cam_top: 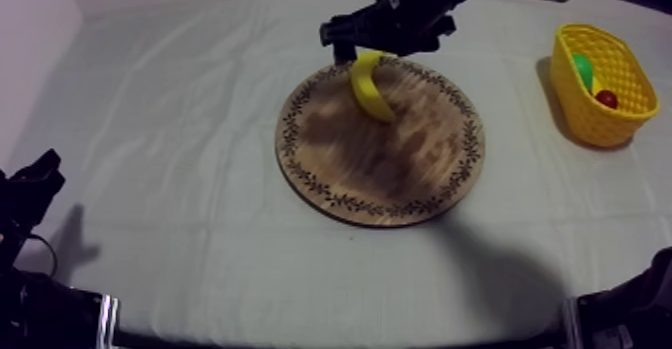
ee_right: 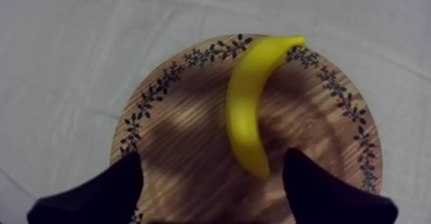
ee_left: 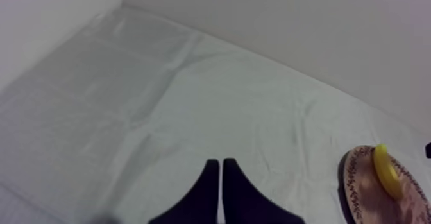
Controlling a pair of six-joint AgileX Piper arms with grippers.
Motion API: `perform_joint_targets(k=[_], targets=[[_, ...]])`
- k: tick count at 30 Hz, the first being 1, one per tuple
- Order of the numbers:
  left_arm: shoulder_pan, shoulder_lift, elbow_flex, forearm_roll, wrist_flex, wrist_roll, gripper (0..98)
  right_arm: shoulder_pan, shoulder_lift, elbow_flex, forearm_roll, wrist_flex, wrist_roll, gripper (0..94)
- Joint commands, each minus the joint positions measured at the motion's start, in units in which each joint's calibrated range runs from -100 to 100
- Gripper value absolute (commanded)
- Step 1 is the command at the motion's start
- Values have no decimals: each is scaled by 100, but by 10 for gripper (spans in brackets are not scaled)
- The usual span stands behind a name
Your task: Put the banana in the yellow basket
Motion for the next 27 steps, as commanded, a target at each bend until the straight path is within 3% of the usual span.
perform_joint_targets(k=[1,19,27], targets=[[1,3,4,2,0,1,1,-17,20,9,5,17,45,842],[1,3,4,2,0,1,1,288,1543,-1449,-191,497,386,835],[1,3,4,2,0,1,1,354,2201,-2039,-151,649,492,697]])
